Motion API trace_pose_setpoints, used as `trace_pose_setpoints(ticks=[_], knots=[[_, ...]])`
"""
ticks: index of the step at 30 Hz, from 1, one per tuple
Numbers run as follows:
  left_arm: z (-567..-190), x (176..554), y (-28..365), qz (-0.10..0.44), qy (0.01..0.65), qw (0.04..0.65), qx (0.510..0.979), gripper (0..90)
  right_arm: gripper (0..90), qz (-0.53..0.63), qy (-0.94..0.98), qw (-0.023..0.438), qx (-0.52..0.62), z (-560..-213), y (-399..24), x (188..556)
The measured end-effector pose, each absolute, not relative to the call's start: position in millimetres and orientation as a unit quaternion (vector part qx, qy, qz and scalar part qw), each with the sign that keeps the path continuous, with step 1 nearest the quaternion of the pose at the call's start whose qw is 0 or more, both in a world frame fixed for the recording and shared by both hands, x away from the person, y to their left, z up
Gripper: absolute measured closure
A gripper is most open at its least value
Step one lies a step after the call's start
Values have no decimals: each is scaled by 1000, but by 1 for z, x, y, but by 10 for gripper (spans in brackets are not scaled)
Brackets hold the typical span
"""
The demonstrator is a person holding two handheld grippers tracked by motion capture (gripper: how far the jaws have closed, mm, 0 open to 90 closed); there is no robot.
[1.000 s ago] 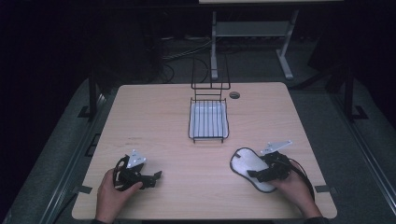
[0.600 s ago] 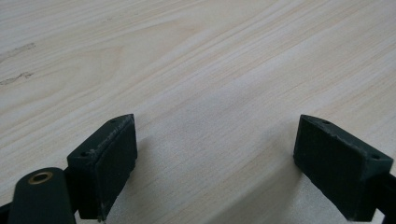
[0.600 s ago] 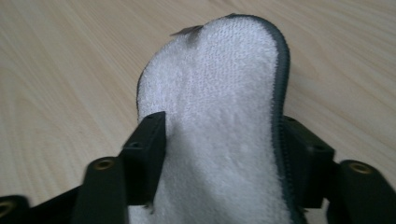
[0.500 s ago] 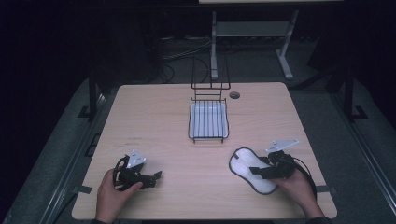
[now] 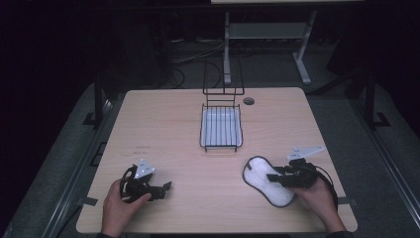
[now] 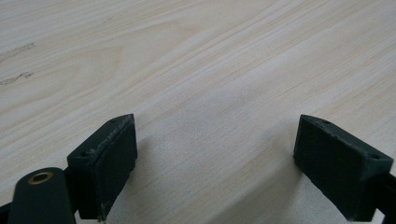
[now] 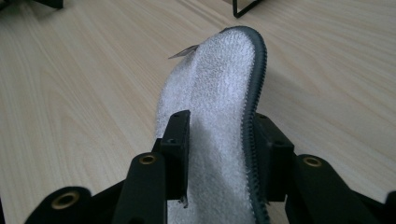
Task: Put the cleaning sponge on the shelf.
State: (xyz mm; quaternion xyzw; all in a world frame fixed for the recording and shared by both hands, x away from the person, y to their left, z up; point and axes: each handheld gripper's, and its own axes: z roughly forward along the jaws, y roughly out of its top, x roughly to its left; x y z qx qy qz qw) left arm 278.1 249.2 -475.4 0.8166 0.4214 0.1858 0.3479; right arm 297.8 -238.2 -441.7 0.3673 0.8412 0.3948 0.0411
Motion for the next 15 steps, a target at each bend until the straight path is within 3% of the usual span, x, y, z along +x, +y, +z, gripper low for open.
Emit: trace_pose_setpoints(ticks=[15], knots=[[-475, 278, 249, 186, 421, 348, 817, 127, 709, 425, 833, 42, 352, -432, -241, 294]])
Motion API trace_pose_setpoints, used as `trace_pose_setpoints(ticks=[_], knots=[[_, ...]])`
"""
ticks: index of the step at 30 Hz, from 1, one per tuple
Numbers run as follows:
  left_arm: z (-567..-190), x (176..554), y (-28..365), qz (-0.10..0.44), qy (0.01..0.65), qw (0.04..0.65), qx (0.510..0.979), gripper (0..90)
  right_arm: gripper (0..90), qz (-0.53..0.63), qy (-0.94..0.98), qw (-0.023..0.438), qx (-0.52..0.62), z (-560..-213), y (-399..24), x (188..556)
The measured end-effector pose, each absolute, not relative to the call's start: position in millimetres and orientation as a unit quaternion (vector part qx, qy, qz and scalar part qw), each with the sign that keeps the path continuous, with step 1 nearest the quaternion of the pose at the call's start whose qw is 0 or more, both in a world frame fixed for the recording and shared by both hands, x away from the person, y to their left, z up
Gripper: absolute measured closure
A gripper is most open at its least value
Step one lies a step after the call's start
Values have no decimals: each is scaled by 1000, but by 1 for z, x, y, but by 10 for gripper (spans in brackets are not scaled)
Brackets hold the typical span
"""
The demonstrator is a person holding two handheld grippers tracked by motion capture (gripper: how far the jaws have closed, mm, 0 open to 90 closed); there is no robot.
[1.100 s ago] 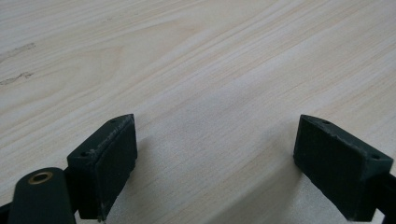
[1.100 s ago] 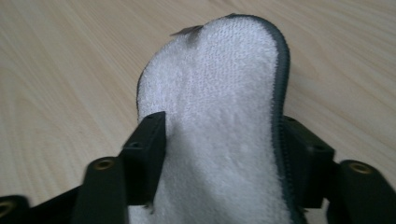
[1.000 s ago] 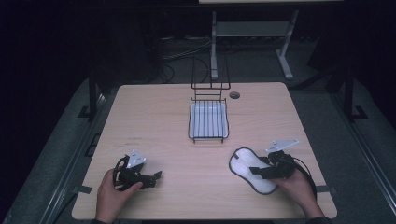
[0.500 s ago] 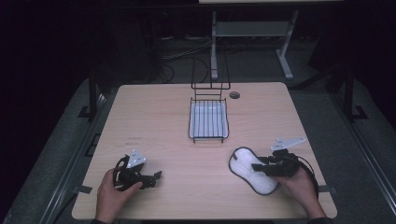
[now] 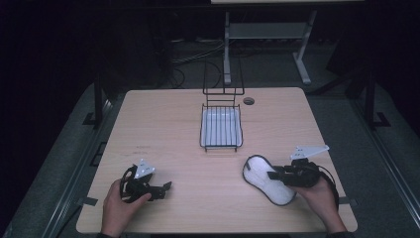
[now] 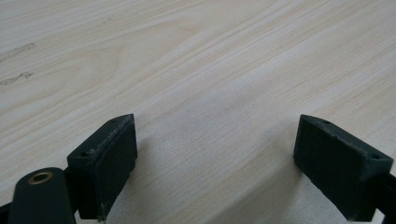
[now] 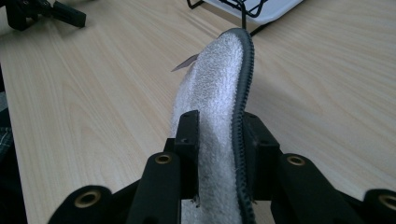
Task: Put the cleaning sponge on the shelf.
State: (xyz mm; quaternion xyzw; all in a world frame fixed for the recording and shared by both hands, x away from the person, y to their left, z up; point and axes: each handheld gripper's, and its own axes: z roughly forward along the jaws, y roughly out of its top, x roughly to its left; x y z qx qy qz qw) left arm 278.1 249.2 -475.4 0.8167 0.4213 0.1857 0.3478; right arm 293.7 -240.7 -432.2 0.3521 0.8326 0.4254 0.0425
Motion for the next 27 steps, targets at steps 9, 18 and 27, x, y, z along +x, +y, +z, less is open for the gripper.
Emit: trace_pose_setpoints(ticks=[9, 18, 27], knots=[[-475, 278, 249, 186, 421, 348, 817, 127, 761, 434, 832, 56, 341, -423, -239, 289], [-475, 278, 249, 186, 421, 348, 817, 127, 790, 441, 829, 63, 338, -418, -239, 290], [-476, 278, 249, 186, 422, 349, 816, 127, 789, 454, 821, 71, 339, -411, -239, 297]])
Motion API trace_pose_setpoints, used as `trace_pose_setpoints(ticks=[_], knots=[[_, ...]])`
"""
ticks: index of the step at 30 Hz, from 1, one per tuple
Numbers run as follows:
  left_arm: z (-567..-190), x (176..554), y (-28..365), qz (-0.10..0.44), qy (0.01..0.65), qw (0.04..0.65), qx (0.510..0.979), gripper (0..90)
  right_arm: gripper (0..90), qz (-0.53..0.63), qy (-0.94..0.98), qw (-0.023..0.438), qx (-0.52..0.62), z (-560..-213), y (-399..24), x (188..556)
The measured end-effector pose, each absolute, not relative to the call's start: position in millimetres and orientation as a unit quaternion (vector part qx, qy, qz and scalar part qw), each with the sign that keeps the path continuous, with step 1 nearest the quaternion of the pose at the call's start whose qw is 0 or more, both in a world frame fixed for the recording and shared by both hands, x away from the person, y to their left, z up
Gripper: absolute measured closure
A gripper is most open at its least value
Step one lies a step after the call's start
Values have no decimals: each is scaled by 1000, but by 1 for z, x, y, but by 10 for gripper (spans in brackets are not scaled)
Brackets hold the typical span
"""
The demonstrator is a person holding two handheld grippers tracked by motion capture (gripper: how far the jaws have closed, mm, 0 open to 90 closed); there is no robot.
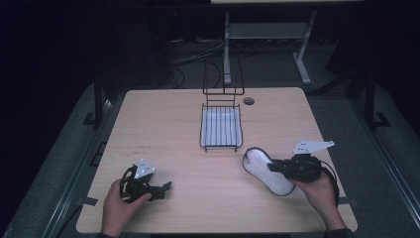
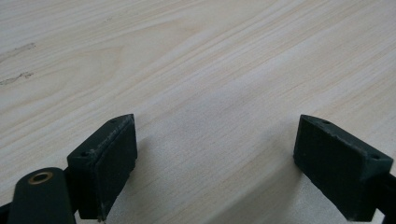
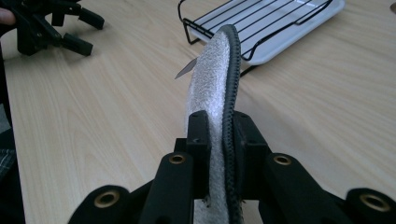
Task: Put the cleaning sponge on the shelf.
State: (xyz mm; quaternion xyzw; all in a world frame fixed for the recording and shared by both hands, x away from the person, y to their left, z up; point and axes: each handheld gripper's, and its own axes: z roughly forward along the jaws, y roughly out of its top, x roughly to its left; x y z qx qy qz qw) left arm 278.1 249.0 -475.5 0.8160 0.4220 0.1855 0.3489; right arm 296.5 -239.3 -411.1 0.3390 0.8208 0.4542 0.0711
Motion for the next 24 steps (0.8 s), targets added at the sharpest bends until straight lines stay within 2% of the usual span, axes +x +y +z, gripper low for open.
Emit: trace_pose_setpoints(ticks=[24], knots=[[-475, 278, 249, 185, 423, 349, 816, 127, 786, 473, 806, 89, 345, -389, -231, 330]])
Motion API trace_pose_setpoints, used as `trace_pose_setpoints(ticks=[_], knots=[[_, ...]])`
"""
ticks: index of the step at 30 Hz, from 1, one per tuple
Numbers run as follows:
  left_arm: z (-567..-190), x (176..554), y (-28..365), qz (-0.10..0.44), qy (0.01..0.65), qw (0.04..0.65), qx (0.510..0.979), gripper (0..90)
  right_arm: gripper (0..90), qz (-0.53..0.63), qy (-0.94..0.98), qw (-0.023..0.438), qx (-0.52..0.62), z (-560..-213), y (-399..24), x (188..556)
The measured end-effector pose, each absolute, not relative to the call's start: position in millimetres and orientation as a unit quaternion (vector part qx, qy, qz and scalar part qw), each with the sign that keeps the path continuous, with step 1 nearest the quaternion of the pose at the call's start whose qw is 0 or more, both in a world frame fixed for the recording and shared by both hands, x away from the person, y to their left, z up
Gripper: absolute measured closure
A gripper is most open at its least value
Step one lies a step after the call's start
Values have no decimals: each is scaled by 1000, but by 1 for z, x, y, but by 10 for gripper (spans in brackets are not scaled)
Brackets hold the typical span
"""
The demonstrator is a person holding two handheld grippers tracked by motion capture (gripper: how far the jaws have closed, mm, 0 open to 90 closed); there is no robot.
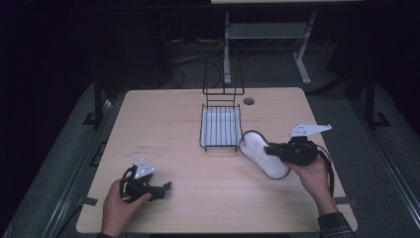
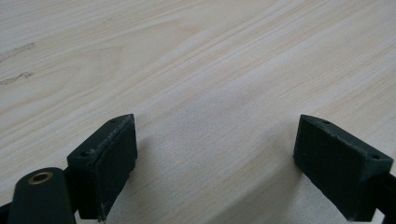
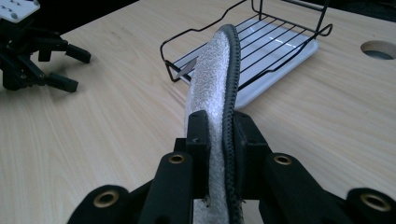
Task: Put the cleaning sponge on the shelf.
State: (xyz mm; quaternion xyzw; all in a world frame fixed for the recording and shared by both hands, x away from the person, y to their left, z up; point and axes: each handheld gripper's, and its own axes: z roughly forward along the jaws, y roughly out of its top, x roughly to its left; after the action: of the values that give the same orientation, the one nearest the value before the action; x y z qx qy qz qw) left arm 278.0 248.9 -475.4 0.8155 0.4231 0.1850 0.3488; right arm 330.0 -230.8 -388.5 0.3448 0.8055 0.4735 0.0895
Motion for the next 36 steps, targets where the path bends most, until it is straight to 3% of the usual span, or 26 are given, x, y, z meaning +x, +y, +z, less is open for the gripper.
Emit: trace_pose_setpoints(ticks=[36], knots=[[-475, 278, 249, 185, 422, 348, 817, 127, 785, 494, 795, 91, 341, -368, -167, 411]])
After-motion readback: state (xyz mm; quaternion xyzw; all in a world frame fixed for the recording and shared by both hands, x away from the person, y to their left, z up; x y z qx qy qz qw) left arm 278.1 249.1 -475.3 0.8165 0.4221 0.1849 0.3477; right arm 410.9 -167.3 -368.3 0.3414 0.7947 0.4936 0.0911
